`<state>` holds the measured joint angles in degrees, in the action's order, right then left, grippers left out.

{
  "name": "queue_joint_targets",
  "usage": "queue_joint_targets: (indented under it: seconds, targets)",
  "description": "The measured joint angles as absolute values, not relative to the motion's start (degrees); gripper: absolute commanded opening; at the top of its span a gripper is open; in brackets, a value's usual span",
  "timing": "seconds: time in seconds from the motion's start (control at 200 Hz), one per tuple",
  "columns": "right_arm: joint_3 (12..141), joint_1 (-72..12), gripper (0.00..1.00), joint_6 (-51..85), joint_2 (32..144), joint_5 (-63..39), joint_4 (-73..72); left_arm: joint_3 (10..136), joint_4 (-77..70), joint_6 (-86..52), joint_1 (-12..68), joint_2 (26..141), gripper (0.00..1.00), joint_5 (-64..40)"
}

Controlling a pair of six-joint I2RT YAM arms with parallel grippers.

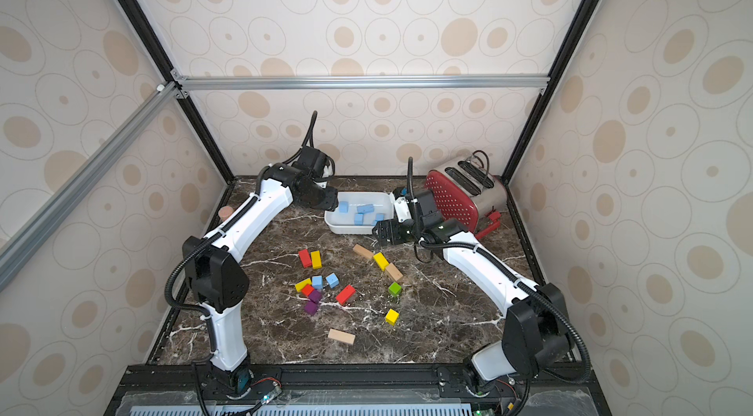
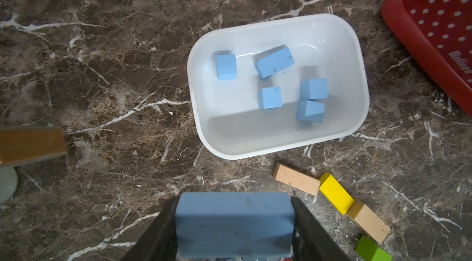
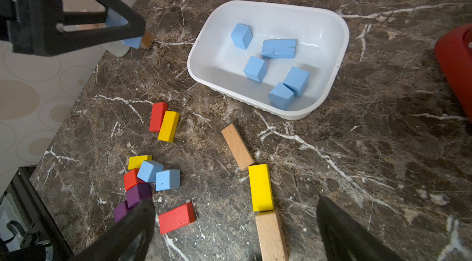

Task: Pick out the blue building blocks
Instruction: Place the building block in the storage box.

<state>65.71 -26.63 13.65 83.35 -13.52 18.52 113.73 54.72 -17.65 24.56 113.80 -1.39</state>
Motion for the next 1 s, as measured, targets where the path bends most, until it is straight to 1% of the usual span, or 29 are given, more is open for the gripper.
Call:
queue_joint_targets:
  seconds: [0.361, 0.686, 1.002]
  targets:
    - [61.71, -23.75, 1.00, 15.18, 83.35, -15.05, 13.67, 121.03, 54.87, -17.61, 25.47, 123.50, 0.00, -2.92]
    - [60.73, -23.57, 1.00, 15.31, 83.66, -15.86, 11.00, 124.70, 54.19, -19.29, 25.56, 130.54, 0.00, -3.79]
    - [60.73, -23.46, 1.00, 15.03, 85.97, -16.27, 10.66, 128.16, 51.92, -20.82, 25.56, 136.20, 0.00, -1.96]
